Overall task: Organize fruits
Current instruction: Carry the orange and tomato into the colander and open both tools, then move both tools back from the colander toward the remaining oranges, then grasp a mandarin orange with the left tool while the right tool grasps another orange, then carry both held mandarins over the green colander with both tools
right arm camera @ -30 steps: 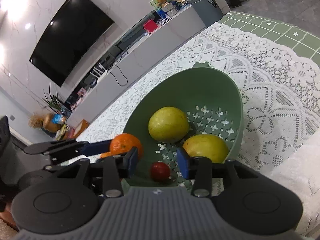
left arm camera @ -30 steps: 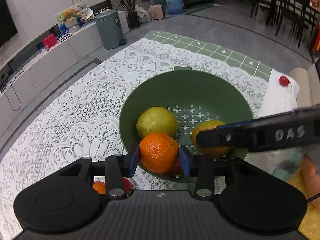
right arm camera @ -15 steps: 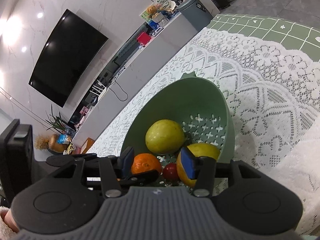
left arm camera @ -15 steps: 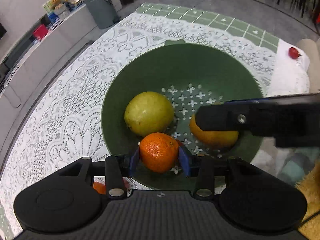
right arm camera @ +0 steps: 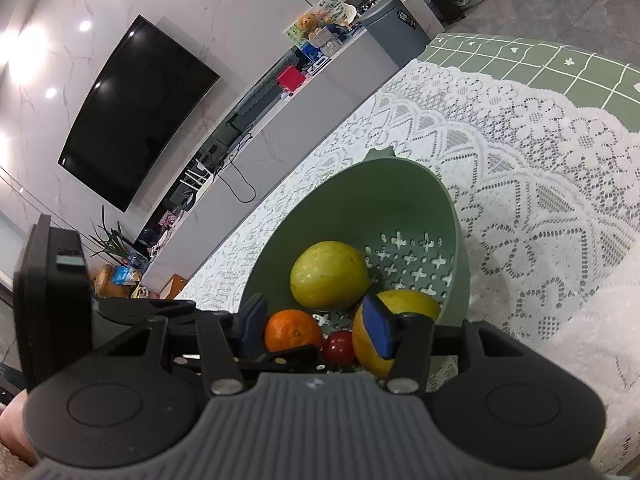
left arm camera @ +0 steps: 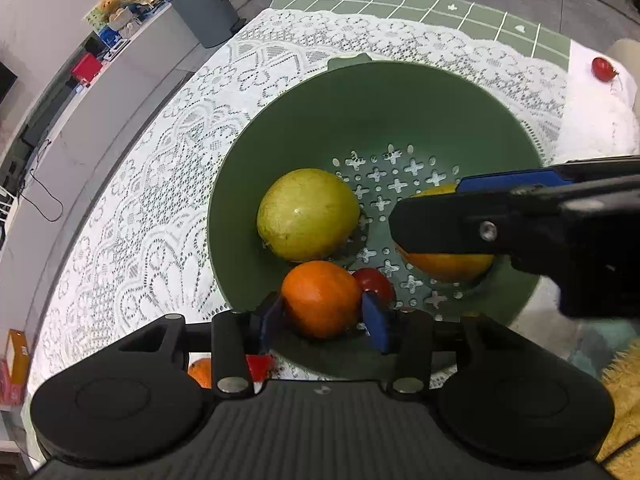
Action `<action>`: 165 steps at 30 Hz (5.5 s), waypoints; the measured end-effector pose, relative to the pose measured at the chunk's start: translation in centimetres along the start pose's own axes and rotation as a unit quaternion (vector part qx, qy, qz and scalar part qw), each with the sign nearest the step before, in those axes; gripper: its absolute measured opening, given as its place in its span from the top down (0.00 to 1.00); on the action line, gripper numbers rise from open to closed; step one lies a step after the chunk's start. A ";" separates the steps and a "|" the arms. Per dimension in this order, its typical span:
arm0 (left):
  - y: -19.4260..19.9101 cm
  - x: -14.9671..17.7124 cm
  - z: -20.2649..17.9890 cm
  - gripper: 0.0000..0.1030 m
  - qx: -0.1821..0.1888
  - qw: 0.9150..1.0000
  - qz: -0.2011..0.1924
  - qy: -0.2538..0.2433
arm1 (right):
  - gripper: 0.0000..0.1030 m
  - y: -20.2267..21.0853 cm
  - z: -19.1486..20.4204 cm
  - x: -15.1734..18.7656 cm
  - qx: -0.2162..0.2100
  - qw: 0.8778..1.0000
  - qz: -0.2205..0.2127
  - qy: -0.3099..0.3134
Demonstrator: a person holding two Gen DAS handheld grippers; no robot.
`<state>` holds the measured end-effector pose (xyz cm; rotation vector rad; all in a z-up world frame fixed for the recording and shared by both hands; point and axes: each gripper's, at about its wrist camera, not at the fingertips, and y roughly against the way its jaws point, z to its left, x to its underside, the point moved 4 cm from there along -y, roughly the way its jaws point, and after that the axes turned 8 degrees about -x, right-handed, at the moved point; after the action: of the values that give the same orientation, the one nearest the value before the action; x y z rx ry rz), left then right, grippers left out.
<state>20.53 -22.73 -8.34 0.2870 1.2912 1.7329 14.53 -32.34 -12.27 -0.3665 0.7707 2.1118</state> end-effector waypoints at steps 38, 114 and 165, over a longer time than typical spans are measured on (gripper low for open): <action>7.0 17.8 8.7 0.48 -0.024 0.928 -0.160 0.335 | 0.40 0.5 10.7 7.2 -0.050 0.953 0.026 0.299; -2.0 20.1 13.6 0.52 -0.015 0.926 -0.163 0.341 | 0.62 -19.0 11.6 11.4 0.087 0.892 0.131 0.424; 6.2 21.4 13.1 0.58 -0.018 0.874 -0.237 0.424 | 0.63 -10.9 15.1 11.7 0.073 0.878 0.027 0.472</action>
<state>14.07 1.94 -4.41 -0.8534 1.7344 1.4633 16.24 -10.49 -10.85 -1.3526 1.4798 1.8331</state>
